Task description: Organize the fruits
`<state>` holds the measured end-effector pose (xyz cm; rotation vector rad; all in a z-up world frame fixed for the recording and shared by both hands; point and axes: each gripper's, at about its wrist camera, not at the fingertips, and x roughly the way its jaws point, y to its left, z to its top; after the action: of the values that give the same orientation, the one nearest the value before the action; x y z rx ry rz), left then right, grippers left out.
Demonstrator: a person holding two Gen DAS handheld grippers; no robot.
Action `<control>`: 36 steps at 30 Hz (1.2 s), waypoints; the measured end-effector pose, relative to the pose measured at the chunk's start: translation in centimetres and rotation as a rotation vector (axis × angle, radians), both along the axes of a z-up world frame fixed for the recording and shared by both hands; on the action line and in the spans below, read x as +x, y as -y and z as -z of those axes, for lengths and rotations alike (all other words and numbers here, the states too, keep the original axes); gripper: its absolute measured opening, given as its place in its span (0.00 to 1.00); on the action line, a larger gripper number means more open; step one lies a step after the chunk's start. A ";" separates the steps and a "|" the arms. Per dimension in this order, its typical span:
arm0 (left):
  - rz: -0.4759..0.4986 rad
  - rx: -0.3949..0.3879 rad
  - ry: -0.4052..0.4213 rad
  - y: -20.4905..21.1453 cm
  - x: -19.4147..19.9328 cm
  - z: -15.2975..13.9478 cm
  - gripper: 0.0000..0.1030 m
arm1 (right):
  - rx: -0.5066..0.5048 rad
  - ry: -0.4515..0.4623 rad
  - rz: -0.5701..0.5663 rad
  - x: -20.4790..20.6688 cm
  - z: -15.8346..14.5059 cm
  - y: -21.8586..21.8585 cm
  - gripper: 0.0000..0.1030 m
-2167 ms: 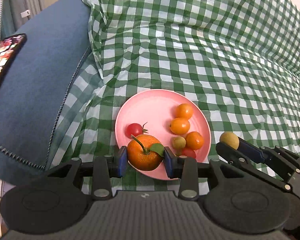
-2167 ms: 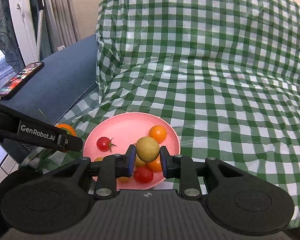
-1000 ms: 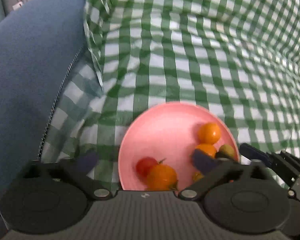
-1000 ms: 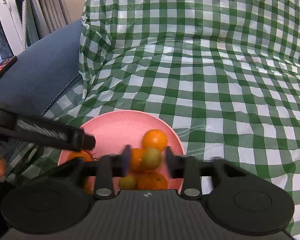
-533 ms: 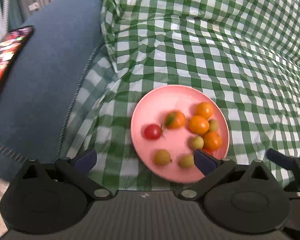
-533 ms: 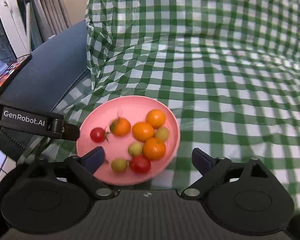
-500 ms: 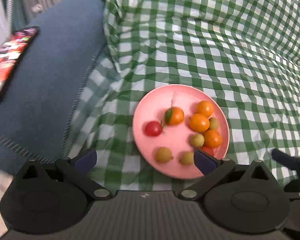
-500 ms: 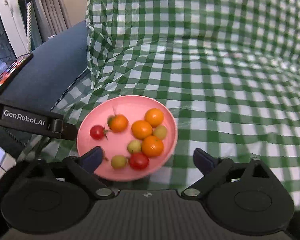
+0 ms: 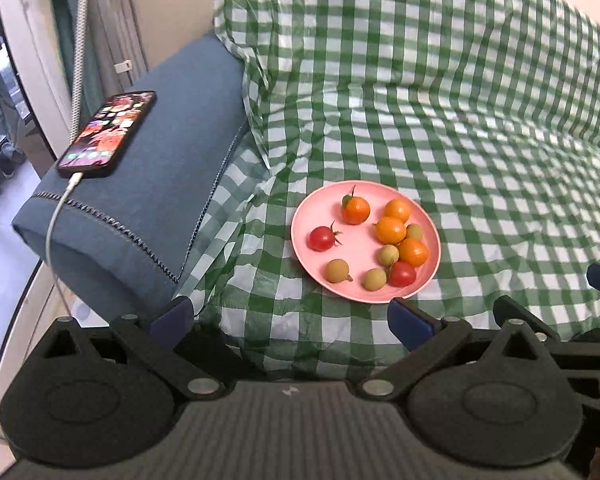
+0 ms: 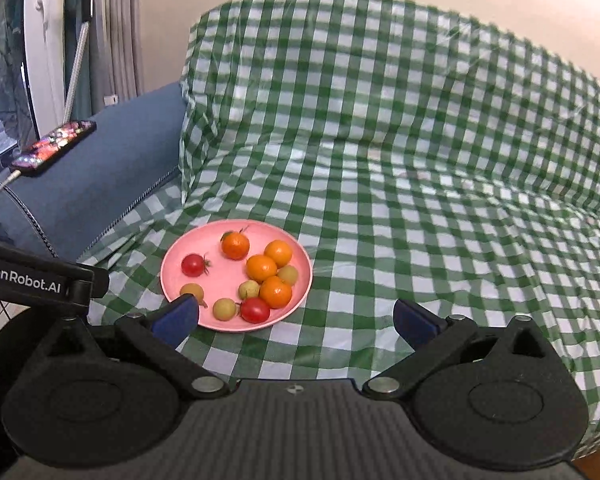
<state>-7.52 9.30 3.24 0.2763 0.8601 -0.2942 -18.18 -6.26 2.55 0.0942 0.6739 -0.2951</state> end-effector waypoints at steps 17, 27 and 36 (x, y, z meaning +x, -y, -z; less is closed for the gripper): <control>-0.056 0.048 0.001 -0.9 -2.4 -0.4 1.00 | -0.022 0.065 -0.003 -3.6 -2.0 -0.9 0.99; -0.029 0.041 0.026 -0.5 -3.2 -0.8 1.00 | -0.019 0.087 0.006 -4.4 -2.2 -0.8 0.99; -0.022 0.046 0.032 -0.3 -3.5 -0.9 1.00 | -0.016 0.095 0.009 -4.7 -2.2 -0.7 0.99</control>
<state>-10.99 9.61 4.17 0.3133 0.8386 -0.2495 -22.89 -5.56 4.78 0.0958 0.5767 -0.3023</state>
